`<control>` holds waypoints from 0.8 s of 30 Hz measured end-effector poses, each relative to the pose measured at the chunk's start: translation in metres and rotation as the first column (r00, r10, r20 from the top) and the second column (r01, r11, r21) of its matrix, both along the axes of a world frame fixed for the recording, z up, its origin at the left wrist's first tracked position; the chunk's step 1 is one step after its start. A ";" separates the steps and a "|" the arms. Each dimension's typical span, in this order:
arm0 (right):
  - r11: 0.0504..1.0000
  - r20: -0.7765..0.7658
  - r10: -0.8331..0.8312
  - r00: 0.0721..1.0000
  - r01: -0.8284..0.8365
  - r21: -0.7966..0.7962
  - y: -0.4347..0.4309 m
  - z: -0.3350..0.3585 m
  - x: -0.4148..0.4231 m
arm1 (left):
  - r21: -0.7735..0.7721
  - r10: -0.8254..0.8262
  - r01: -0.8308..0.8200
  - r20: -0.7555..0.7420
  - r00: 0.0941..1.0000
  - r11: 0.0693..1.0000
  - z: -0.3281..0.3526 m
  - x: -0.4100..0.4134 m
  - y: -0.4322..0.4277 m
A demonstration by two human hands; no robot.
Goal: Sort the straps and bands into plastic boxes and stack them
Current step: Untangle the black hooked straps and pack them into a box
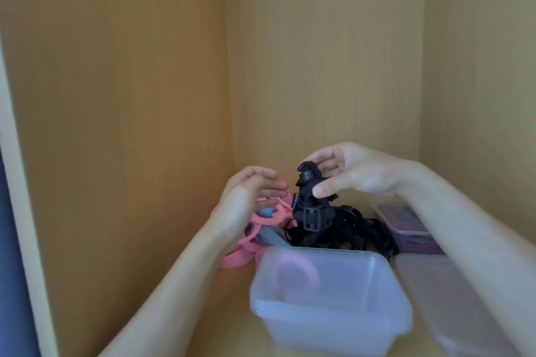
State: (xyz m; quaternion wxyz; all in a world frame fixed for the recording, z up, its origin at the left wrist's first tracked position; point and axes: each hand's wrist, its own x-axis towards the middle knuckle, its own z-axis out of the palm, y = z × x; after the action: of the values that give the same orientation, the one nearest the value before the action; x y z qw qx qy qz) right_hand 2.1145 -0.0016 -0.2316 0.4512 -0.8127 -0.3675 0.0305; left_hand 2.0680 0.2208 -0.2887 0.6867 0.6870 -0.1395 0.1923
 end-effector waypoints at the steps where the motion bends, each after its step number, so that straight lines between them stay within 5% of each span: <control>1: 1.000 -0.034 -0.004 0.999 0.004 0.007 0.001 -0.005 -0.002 | 0.012 0.037 -0.037 0.001 0.999 0.999 0.001 -0.001 0.000; 6: 0.998 -0.173 0.016 0.985 -0.004 0.069 0.005 -0.036 -0.017 | 0.168 0.104 -0.100 -0.015 0.994 0.981 -0.001 -0.003 -0.003; 12: 0.999 -0.139 -0.002 0.990 0.007 0.032 0.004 -0.054 -0.037 | 0.377 0.097 -0.095 0.013 0.995 0.921 -0.010 -0.004 -0.006; 24: 0.991 -0.197 -0.107 0.975 0.089 -0.100 0.029 -0.068 -0.055 | 0.456 0.075 -0.060 -0.016 0.997 0.888 -0.024 -0.002 -0.008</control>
State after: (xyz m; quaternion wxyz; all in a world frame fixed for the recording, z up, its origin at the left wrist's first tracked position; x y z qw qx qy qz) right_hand 2.0598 0.0272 -0.2995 0.4499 -0.8420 -0.2777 0.1070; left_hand 2.0661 0.2126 -0.3124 0.5022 0.8360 -0.1454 0.1667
